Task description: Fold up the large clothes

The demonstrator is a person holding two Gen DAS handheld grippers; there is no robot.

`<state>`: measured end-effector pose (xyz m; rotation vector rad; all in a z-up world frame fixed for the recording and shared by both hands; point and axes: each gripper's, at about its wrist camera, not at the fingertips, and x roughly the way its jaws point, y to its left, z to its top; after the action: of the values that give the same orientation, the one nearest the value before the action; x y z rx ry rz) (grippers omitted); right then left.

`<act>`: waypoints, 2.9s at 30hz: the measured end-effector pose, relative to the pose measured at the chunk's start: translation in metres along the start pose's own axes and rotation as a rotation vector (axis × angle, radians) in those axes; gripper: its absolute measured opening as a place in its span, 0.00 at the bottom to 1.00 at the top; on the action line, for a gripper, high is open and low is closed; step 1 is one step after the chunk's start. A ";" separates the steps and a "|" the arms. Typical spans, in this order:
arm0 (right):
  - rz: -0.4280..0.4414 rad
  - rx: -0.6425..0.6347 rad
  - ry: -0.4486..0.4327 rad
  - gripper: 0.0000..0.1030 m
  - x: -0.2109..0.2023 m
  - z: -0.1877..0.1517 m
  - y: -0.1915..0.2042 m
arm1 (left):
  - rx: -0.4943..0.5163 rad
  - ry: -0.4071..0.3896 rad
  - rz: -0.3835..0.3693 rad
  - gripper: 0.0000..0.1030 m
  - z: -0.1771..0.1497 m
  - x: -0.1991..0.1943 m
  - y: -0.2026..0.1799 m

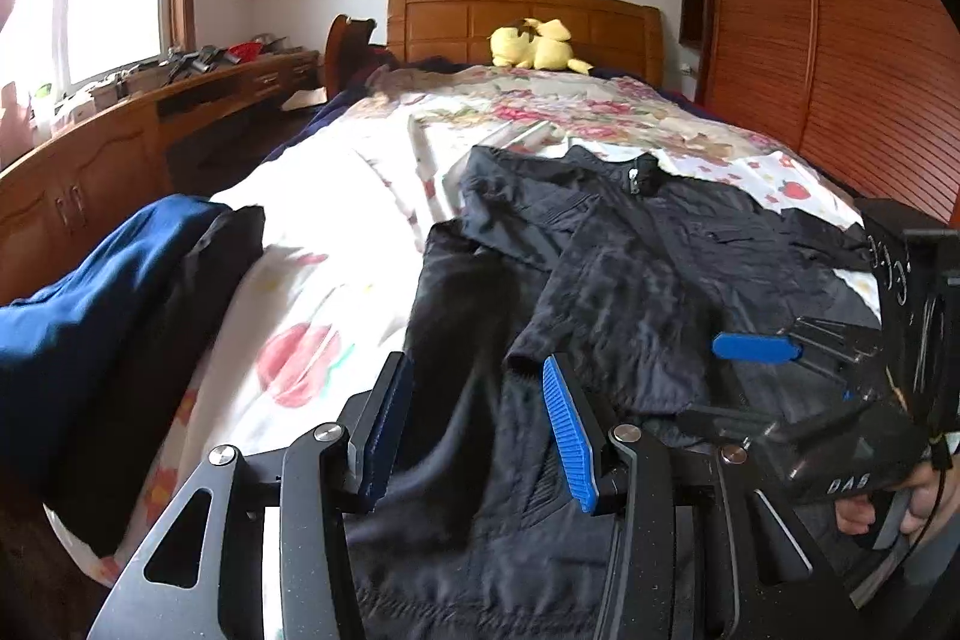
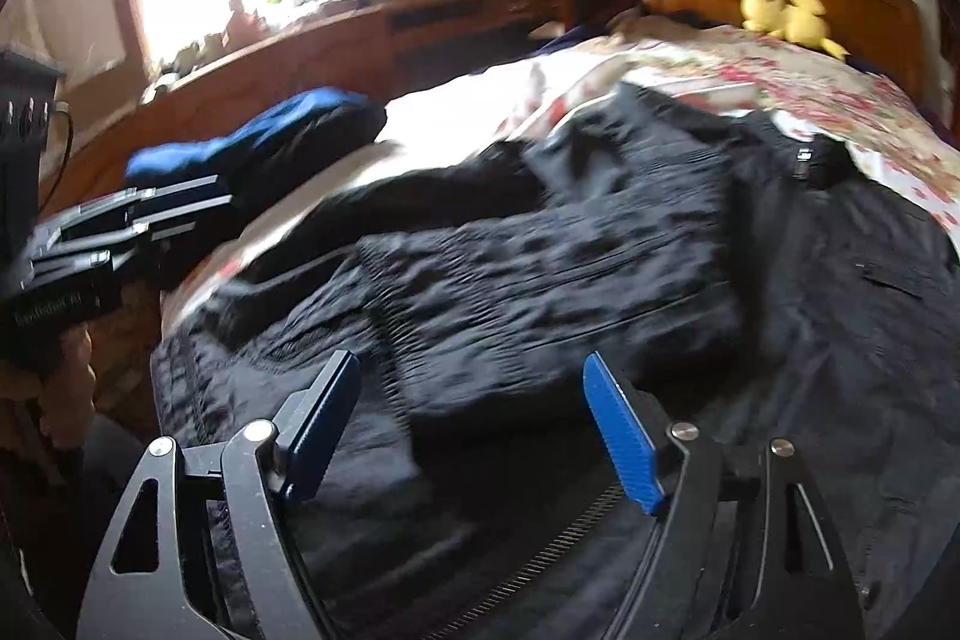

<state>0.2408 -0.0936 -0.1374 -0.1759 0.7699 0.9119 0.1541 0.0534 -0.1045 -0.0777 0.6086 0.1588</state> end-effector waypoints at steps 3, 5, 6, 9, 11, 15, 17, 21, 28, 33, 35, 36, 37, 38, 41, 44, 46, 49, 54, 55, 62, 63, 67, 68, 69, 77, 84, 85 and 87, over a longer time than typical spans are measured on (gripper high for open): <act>0.007 -0.042 0.039 0.76 0.014 -0.004 0.012 | 0.004 -0.002 0.007 0.46 -0.003 -0.003 0.002; -0.009 -0.061 0.061 0.76 0.021 -0.007 0.013 | 0.007 -0.002 0.011 0.46 -0.004 -0.004 0.001; -0.015 -0.062 0.073 0.73 0.025 -0.008 0.013 | 0.007 0.000 0.009 0.46 -0.004 -0.004 -0.001; -0.050 -0.064 0.095 0.63 0.030 -0.012 0.010 | 0.001 0.002 0.004 0.46 -0.004 0.001 0.000; -0.084 -0.079 0.099 0.52 0.031 -0.012 0.010 | 0.000 0.001 0.002 0.46 -0.005 0.004 0.001; -0.112 -0.076 0.074 0.25 0.022 -0.013 0.005 | 0.005 0.004 -0.002 0.46 -0.005 0.007 -0.003; -0.109 -0.072 0.056 0.12 0.016 -0.012 0.002 | 0.007 0.005 -0.007 0.46 -0.005 0.009 -0.005; -0.103 -0.052 -0.028 0.06 -0.011 -0.014 -0.004 | 0.021 -0.004 -0.015 0.46 -0.004 0.010 -0.010; -0.149 0.046 -0.156 0.05 -0.074 -0.018 -0.040 | 0.030 -0.022 -0.055 0.46 -0.001 0.011 -0.021; -0.241 0.128 -0.192 0.05 -0.114 -0.032 -0.081 | 0.048 -0.030 -0.082 0.46 -0.001 0.014 -0.031; -0.277 0.155 -0.185 0.05 -0.123 -0.039 -0.094 | 0.056 -0.027 -0.089 0.46 -0.001 0.015 -0.035; -0.296 0.168 -0.180 0.05 -0.127 -0.045 -0.101 | 0.060 -0.026 -0.093 0.46 0.000 0.016 -0.037; -0.310 0.179 -0.176 0.05 -0.130 -0.050 -0.106 | 0.063 -0.027 -0.096 0.46 0.000 0.016 -0.040; -0.328 0.191 -0.172 0.05 -0.133 -0.054 -0.112 | 0.066 -0.028 -0.098 0.46 0.000 0.016 -0.042; -0.344 0.223 -0.180 0.05 -0.142 -0.061 -0.122 | 0.069 -0.028 -0.105 0.46 0.001 0.018 -0.046; -0.353 0.210 -0.204 0.07 -0.149 -0.059 -0.119 | 0.072 -0.031 -0.110 0.46 0.001 0.019 -0.050; -0.355 0.171 -0.219 0.25 -0.149 -0.055 -0.110 | 0.075 -0.032 -0.110 0.46 0.002 0.020 -0.052; -0.349 0.104 -0.234 0.43 -0.142 -0.048 -0.090 | 0.078 -0.028 -0.112 0.46 0.001 0.022 -0.054; -0.270 0.020 -0.207 0.75 -0.117 -0.042 -0.057 | 0.087 -0.028 -0.113 0.46 0.002 0.022 -0.056; -0.253 0.009 -0.194 0.75 -0.110 -0.042 -0.051 | 0.088 -0.030 -0.112 0.46 0.002 0.022 -0.058; -0.204 -0.015 -0.101 0.75 -0.073 -0.040 -0.035 | 0.088 -0.030 -0.110 0.46 0.001 0.022 -0.059; -0.209 -0.020 -0.091 0.75 -0.069 -0.041 -0.034 | 0.089 -0.030 -0.109 0.46 0.001 0.022 -0.059; -0.231 -0.023 -0.036 0.74 -0.054 -0.042 -0.036 | 0.090 -0.030 -0.108 0.46 0.001 0.021 -0.060; -0.237 -0.014 -0.019 0.72 -0.050 -0.043 -0.039 | 0.089 -0.029 -0.108 0.46 0.001 0.021 -0.061; -0.244 -0.006 -0.004 0.65 -0.048 -0.044 -0.042 | 0.089 -0.029 -0.109 0.46 0.001 0.021 -0.060; -0.260 -0.006 0.000 0.11 -0.053 -0.045 -0.048 | 0.092 -0.028 -0.105 0.46 0.000 0.021 -0.063; -0.219 0.041 -0.112 0.07 -0.096 -0.040 -0.055 | 0.091 -0.029 -0.107 0.46 0.000 0.021 -0.063; -0.211 0.050 -0.126 0.07 -0.102 -0.038 -0.056 | 0.090 -0.029 -0.107 0.46 0.000 0.021 -0.064; -0.186 0.065 -0.154 0.07 -0.115 -0.036 -0.057 | 0.091 -0.030 -0.109 0.46 0.000 0.021 -0.065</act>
<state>0.2225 -0.2194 -0.0966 -0.1163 0.6279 0.7143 0.1821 -0.0083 -0.1145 -0.0200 0.5798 0.0269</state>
